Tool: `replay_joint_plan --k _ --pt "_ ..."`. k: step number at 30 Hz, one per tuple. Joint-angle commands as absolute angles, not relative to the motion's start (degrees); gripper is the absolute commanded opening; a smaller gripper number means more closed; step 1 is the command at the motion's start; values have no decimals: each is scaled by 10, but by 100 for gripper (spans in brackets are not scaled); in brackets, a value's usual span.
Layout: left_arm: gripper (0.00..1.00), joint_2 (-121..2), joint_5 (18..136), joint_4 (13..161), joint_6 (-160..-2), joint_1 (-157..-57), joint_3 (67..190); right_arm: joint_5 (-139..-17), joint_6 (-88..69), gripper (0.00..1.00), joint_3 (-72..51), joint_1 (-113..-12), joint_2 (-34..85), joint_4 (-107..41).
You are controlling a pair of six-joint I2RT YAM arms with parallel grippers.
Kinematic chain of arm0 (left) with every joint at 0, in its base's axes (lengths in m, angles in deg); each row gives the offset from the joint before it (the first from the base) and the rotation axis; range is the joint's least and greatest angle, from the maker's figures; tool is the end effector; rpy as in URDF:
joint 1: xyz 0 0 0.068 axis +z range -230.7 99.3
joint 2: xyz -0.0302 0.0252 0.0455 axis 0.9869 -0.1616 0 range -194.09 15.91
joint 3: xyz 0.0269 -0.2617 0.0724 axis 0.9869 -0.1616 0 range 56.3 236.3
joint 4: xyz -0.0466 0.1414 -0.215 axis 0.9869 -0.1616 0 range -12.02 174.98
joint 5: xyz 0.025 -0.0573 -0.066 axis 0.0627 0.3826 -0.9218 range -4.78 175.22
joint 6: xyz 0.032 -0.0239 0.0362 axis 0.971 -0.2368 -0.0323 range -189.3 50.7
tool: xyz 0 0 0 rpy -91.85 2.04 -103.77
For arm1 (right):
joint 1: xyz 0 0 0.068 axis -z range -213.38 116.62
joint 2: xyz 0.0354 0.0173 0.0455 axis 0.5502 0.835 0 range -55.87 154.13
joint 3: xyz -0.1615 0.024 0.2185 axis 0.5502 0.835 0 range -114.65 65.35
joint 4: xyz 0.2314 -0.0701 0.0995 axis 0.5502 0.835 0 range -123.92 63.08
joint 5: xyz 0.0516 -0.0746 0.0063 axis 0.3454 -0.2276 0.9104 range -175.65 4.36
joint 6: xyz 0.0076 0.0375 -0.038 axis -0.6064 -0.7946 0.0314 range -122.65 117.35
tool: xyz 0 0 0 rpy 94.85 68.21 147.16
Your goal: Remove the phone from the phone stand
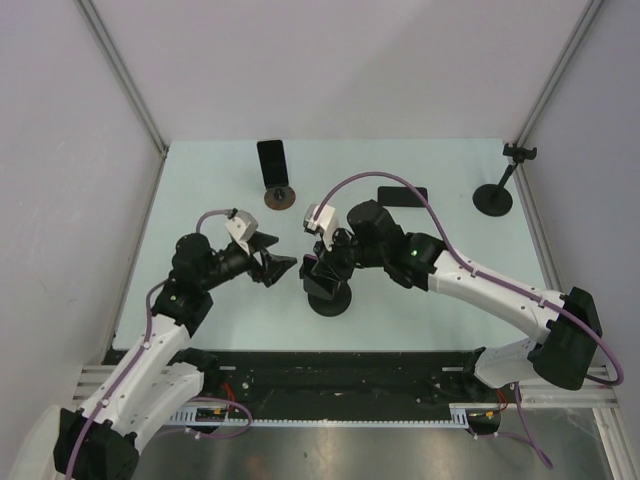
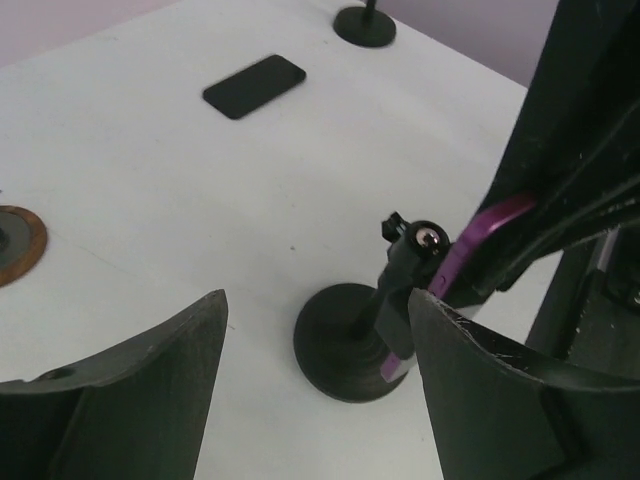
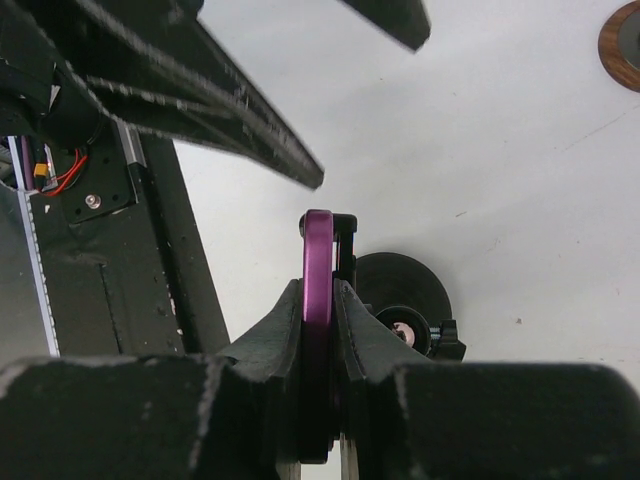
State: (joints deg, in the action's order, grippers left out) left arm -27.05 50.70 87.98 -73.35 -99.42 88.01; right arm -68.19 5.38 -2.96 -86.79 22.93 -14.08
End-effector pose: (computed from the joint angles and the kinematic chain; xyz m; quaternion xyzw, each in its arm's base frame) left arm 0.1650 -0.0773 0.2897 0.2848 0.6914 -0.3433 0.5684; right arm 0.1785 0.2583 0.3323 -0.5029 0.6985 0.3111 0.4029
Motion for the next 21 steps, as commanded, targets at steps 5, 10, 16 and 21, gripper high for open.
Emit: replay_joint_plan --k 5,10,16,21 --pt "78 -272 459 885 -614 -1070 850 -729 74 0 -34 -877 216 -133" --pt "75 -307 451 883 -593 -1079 861 -735 78 0 -34 -888 217 -132" --pt "54 -354 444 880 -569 -1079 891 -731 82 0 -35 -892 216 -129" --pt "28 -368 429 878 -567 -1077 902 -722 89 0 -35 -894 216 -116"
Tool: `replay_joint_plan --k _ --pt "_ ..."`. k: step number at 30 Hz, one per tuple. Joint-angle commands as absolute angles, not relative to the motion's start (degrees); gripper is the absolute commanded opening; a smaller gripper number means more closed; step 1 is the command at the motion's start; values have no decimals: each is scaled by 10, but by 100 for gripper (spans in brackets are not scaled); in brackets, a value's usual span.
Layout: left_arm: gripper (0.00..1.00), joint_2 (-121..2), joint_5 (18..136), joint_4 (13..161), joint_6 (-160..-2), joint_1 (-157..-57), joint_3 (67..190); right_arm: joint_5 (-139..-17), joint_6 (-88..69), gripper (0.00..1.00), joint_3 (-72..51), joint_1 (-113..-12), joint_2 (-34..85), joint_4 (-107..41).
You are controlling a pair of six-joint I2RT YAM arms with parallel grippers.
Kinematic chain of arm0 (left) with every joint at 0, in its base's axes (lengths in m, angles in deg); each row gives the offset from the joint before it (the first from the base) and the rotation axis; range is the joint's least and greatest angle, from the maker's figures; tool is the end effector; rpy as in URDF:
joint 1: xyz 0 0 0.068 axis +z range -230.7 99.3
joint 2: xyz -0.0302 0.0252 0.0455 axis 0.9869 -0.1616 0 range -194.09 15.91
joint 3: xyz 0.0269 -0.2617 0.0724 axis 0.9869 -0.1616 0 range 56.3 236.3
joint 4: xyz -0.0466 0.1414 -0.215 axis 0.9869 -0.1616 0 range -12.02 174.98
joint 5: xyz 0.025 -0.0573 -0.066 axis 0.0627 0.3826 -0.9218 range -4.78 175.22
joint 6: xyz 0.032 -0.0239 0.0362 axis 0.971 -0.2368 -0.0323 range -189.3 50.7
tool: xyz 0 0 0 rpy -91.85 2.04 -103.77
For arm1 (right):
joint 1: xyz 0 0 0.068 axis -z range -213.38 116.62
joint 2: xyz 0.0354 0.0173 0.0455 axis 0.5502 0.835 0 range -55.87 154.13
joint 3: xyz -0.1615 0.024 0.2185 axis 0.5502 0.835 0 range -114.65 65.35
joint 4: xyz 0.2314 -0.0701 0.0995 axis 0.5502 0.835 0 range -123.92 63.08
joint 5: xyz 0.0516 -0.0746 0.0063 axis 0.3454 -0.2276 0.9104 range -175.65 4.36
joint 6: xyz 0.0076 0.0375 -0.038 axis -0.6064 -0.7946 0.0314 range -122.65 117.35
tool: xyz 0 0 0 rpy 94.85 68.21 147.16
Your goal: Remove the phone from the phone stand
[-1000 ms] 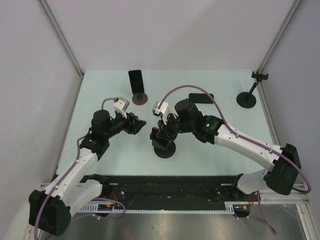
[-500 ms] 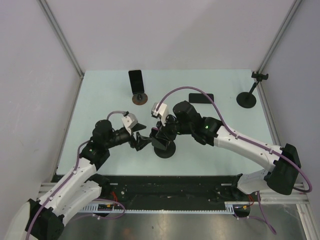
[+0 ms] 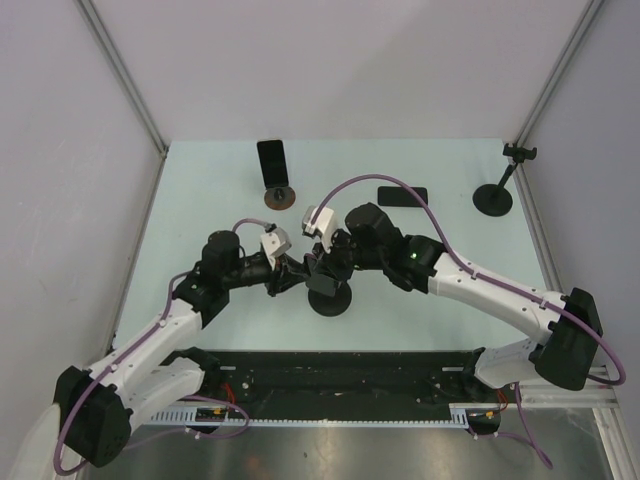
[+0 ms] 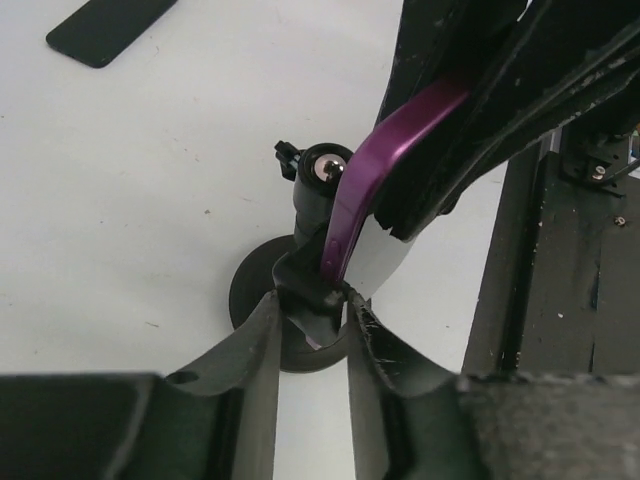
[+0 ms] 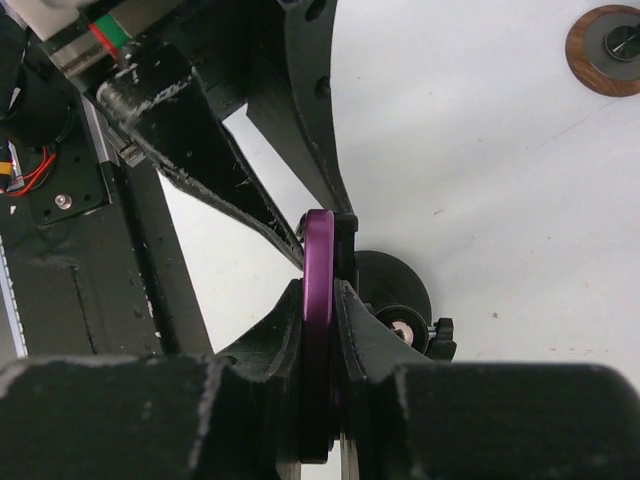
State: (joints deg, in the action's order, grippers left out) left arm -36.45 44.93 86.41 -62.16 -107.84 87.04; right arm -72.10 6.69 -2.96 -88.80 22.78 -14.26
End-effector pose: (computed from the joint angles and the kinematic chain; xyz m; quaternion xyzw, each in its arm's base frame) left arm 0.1706 -0.1134 0.2532 0.4152 0.6776 -0.3715 0.4800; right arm 0.1714 0.2632 0.3330 -0.5104 0.6947 0.2883 0.4170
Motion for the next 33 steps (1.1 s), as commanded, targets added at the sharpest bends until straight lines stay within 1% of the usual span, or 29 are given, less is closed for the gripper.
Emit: replay_joint_plan --k 1,2,3,8,14,23,30,33 --pt "21 -367 427 878 -570 -1072 901 -722 92 0 -34 -894 216 -112" --pt "5 -362 423 878 -573 -1070 901 -722 94 0 -35 -894 217 -105" --pt "0 -359 422 880 -579 -1066 901 -722 96 0 -35 -894 217 -101" --pt "0 -354 398 892 -600 -1031 899 -714 107 0 -34 -893 218 -79" --pt "0 -387 372 922 -674 -987 910 -674 125 0 -35 -888 218 -53" --pt "1 -428 369 960 -768 -925 912 -631 145 0 -34 -874 223 4" --pt "0 -453 361 990 -841 -888 915 -604 146 0 -34 -872 224 2" --pt "8 -447 361 996 -855 -879 913 -595 144 0 -35 -872 224 1"
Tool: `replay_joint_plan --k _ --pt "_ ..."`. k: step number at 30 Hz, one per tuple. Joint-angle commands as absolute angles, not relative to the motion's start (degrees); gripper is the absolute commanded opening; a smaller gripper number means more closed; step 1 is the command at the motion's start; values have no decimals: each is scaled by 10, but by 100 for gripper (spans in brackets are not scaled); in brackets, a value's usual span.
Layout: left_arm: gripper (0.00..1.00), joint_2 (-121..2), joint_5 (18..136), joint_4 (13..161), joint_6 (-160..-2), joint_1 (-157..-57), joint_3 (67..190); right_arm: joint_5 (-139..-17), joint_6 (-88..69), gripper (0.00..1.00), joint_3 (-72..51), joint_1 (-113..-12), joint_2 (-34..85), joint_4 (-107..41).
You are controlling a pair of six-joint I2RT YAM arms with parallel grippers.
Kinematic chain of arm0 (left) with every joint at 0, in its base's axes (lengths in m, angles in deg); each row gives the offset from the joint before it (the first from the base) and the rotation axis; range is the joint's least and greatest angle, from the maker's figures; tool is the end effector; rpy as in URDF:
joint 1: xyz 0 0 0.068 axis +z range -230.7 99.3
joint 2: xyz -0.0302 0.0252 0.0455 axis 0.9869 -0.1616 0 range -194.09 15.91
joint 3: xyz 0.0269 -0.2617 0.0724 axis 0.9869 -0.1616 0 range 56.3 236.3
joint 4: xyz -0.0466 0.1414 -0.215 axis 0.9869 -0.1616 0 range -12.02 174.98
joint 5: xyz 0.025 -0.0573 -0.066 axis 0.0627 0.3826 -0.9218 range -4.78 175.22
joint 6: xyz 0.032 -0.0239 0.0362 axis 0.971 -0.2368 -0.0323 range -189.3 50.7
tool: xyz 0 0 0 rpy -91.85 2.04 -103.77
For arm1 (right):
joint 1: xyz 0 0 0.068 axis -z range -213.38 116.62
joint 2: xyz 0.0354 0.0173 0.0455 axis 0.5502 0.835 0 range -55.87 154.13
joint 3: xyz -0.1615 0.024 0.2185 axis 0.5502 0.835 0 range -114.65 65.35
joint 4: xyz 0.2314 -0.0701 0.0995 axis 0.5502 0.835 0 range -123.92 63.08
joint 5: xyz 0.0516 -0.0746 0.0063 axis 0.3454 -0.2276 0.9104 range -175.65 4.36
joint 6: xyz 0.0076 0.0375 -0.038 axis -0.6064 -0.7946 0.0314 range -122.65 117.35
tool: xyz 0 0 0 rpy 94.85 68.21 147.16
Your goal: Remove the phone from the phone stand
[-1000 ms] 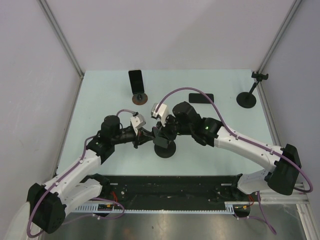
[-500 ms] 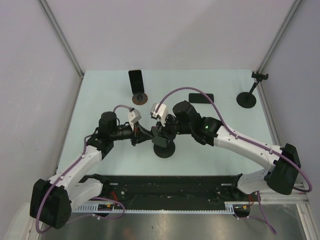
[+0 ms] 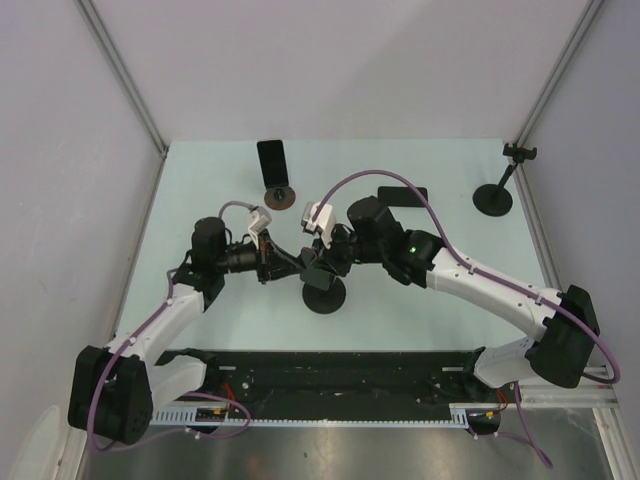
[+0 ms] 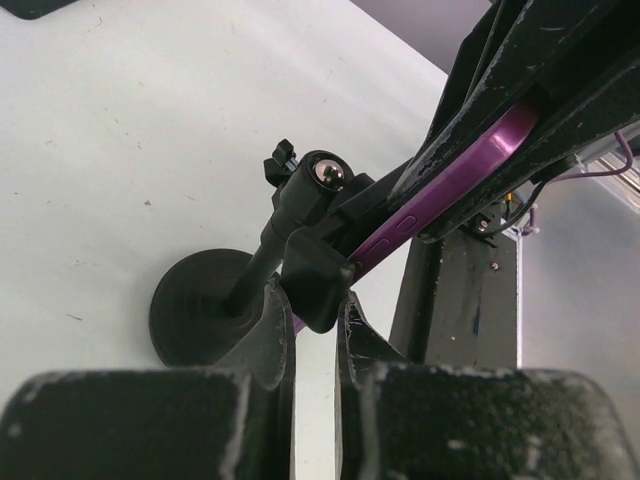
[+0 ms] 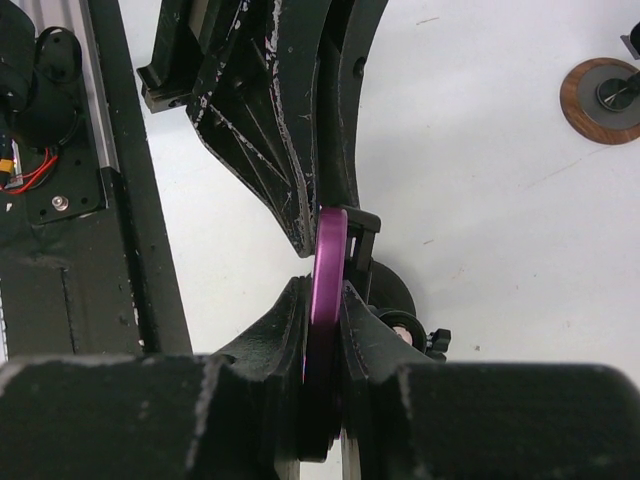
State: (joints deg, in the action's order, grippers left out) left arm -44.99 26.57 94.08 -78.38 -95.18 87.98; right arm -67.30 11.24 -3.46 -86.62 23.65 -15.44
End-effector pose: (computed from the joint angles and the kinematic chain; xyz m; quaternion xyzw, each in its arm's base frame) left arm 0.2069 -0.0849 0.2451 0.3139 0.7007 -0.4950 0.4069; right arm 0.1814 0.2615 0.3339 -0.5380 0.6648 0.2977 0.4242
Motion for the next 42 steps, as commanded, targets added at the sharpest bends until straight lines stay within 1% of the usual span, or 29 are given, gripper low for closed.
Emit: replay_joint_plan --k 1,3,4,6,7,9,10,12,13,15,19,24,28,32,37,42 --pt "13 -446 360 997 -858 -877 912 -595 145 0 -35 -872 224 0" --pt "20 -446 364 997 -865 -872 911 -593 141 0 -34 -873 223 -2" --pt "27 -445 364 997 -867 -871 910 -590 140 0 -35 -873 221 -3" --pt "35 -444 364 997 -872 -869 908 -589 135 0 -35 -873 219 -9" --pt "43 -441 364 997 -871 -869 905 -589 133 0 -35 -873 218 -15" --pt "51 -437 366 997 -872 -869 901 -588 130 0 -35 -874 216 -19" --pt "59 -434 368 997 -873 -868 897 -588 129 0 -35 -874 216 -24" --pt "66 -430 370 997 -874 -867 894 -588 127 0 -35 -875 218 -26" --pt "71 -427 373 997 -875 -867 888 -589 126 0 -35 -875 216 -29" --pt "76 -421 373 997 -877 -867 886 -598 123 0 -35 -877 216 -34" --pt "83 -408 371 997 -879 -867 885 -612 104 0 -35 -879 216 -63" --pt "89 -386 373 990 -881 -867 886 -645 72 0 -35 -880 219 -122" --pt "93 -372 380 961 -872 -867 895 -673 48 0 -35 -877 220 -155" --pt "94 -357 401 889 -837 -868 922 -701 24 0 -35 -875 221 -194" --pt "99 -335 405 874 -854 -869 940 -731 -4 0 -34 -866 227 -256" --pt "100 -323 409 839 -855 -876 963 -742 -20 0 -34 -854 231 -309"
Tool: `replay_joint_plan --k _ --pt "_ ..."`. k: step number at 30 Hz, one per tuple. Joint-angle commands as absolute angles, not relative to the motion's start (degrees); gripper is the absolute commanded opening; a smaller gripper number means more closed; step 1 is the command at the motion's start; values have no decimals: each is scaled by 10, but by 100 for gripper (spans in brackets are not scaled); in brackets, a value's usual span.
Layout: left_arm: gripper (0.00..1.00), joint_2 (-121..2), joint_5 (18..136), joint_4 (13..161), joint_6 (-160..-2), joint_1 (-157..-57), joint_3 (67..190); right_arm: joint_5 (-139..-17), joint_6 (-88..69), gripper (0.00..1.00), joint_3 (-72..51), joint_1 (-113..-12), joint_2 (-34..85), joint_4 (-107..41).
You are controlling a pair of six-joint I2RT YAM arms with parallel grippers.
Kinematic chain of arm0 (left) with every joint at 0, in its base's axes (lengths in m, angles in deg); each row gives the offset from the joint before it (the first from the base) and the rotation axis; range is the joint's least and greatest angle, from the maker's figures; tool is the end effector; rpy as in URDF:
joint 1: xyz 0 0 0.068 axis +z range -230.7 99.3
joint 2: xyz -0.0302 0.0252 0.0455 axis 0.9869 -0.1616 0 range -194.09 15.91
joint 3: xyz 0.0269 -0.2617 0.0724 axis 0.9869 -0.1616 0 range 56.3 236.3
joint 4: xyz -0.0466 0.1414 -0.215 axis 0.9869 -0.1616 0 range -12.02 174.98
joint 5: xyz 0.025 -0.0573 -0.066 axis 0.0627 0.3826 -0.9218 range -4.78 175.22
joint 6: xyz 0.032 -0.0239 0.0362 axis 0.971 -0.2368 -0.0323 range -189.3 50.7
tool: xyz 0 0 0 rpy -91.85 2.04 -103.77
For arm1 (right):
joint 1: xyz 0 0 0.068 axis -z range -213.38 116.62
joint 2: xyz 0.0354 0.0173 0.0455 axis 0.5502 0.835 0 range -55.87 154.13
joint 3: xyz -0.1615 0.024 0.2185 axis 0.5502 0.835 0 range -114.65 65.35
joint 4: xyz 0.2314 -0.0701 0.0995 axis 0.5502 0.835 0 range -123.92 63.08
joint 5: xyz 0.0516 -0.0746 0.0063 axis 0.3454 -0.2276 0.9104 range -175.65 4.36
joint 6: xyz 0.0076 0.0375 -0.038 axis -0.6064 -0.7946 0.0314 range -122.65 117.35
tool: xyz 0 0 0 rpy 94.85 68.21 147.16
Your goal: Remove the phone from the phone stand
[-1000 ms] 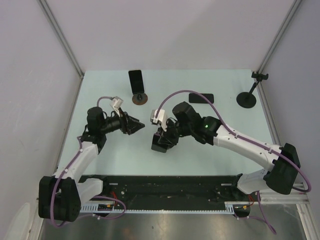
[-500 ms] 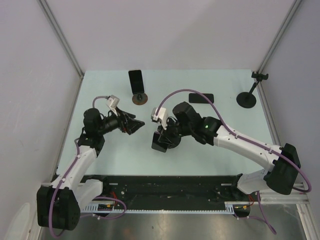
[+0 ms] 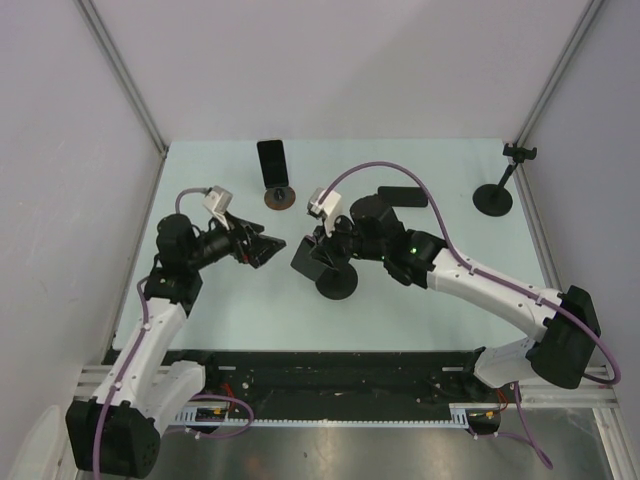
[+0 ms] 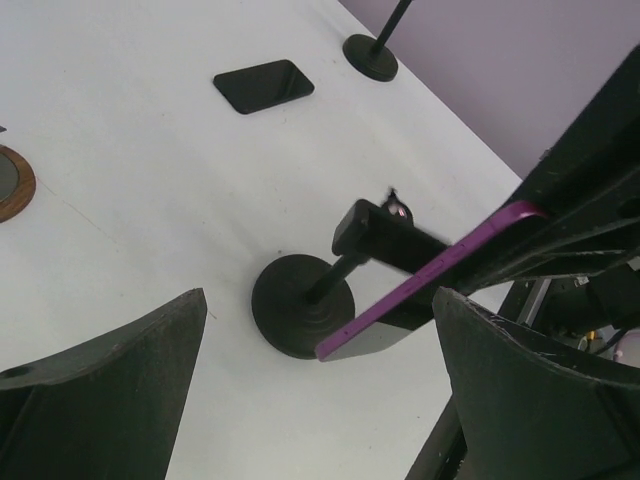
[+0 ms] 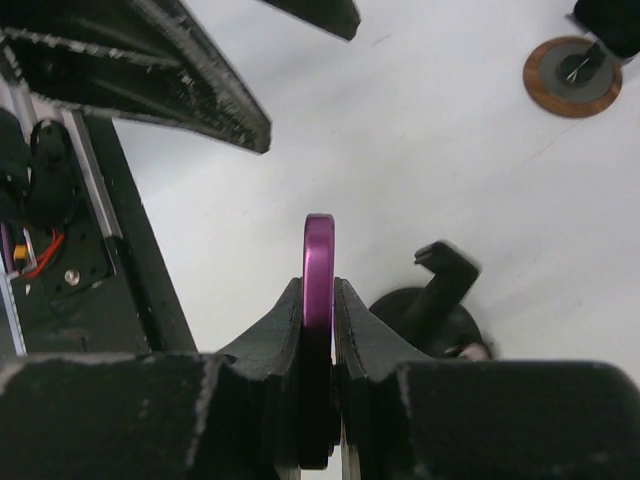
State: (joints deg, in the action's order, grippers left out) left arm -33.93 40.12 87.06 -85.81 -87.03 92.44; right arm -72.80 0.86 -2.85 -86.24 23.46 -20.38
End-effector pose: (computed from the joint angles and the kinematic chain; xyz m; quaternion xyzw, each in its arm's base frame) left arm 0.1951 -0.0471 0.2956 0.1779 0.7344 -0.4069 0.5132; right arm 0.1881 0.2614 0.3391 -0.4484 0.7088 0.3095 0.4481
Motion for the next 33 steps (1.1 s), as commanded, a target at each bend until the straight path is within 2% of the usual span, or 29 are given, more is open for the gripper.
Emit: replay_joint_plan --k 1,9,15,22,26,30,33 --pt "100 -322 413 827 -853 -877 971 -744 -22 0 -35 -853 231 -315" --pt "100 -284 463 761 -822 -890 1013 -749 -47 0 -36 -840 186 -364" --pt "100 -247 572 729 -774 -911 1003 -733 -80 0 -36 -794 117 -346" --pt "100 -227 667 729 -731 -927 949 -734 -125 0 -36 -676 49 -267" --pt "100 -229 698 731 -714 -933 929 -739 -168 0 -29 -564 49 -198" --pt "100 -232 723 739 -697 -936 904 -709 -232 0 26 -464 54 -206" --pt "100 -234 735 749 -696 -941 886 -640 -302 0 92 -401 76 -256"
